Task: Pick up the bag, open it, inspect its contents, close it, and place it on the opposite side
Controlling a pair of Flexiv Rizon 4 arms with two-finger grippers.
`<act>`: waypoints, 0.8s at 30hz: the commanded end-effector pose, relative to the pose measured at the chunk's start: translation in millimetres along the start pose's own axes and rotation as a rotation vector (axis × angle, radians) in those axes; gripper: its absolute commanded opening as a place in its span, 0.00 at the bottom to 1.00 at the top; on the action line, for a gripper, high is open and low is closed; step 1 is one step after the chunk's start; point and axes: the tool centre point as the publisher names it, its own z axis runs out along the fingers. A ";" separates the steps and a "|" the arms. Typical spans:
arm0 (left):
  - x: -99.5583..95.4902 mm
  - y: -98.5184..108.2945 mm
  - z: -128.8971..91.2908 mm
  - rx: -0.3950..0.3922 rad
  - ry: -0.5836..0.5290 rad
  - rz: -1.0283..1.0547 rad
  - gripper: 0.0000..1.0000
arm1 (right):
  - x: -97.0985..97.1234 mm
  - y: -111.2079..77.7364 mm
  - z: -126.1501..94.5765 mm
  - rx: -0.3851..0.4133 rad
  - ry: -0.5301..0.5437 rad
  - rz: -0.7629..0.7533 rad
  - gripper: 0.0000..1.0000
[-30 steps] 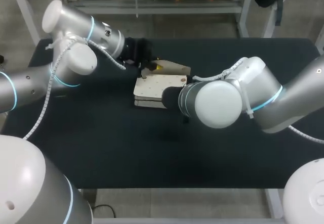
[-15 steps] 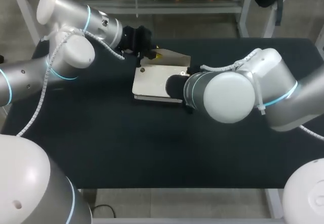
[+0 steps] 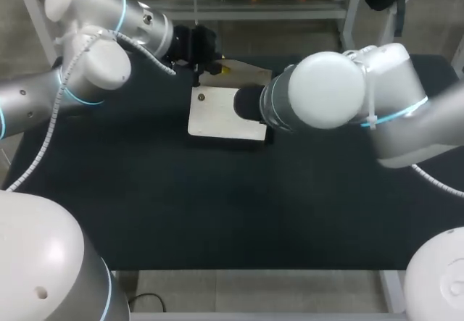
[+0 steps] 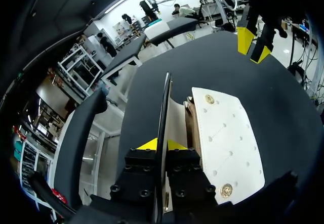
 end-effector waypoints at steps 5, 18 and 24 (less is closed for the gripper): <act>0.8 -1.2 -2.8 -0.001 -0.001 -0.001 0.00 | -4.3 0.1 -0.4 0.000 0.018 -0.002 0.00; -5.1 -17.8 -12.2 0.018 -0.006 -0.036 0.00 | -36.5 15.7 2.5 -0.020 -0.051 -0.019 0.00; -10.4 -29.0 -24.9 0.024 0.010 -0.057 0.00 | -53.7 19.5 10.6 -0.017 -0.084 -0.030 0.00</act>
